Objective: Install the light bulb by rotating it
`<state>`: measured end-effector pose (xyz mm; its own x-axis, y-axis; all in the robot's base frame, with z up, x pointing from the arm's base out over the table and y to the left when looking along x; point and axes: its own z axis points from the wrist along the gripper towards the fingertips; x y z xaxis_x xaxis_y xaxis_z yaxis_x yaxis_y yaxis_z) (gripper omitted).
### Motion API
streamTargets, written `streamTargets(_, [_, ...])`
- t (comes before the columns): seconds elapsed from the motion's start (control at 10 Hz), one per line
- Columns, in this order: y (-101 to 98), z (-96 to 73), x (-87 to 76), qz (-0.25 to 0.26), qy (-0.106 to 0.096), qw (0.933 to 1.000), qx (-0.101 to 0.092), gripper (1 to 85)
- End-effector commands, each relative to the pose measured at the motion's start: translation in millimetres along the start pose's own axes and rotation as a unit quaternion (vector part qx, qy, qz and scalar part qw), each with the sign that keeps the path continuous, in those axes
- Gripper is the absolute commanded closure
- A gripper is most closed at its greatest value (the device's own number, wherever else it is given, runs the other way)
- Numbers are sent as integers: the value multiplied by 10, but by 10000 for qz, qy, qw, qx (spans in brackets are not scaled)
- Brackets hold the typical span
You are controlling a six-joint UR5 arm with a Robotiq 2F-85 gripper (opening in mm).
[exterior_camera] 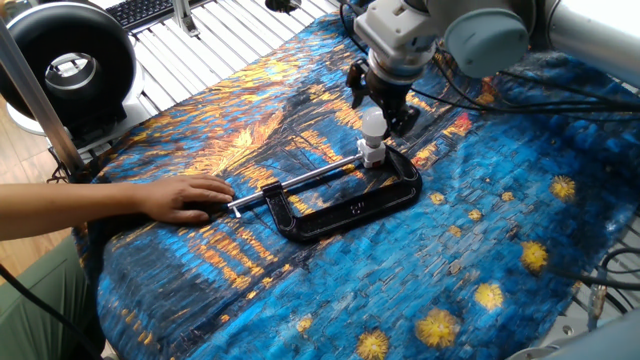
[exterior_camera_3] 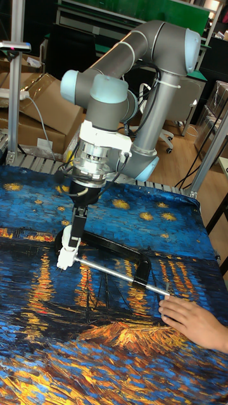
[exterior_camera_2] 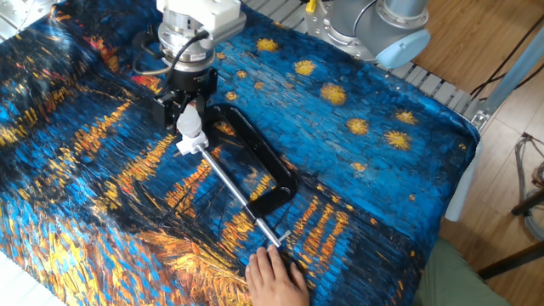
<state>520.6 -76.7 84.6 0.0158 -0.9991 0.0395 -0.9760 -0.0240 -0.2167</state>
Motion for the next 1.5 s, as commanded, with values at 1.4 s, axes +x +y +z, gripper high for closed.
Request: streamTargets(1.4, [220,34,-67,246,-258,9984,-434,190])
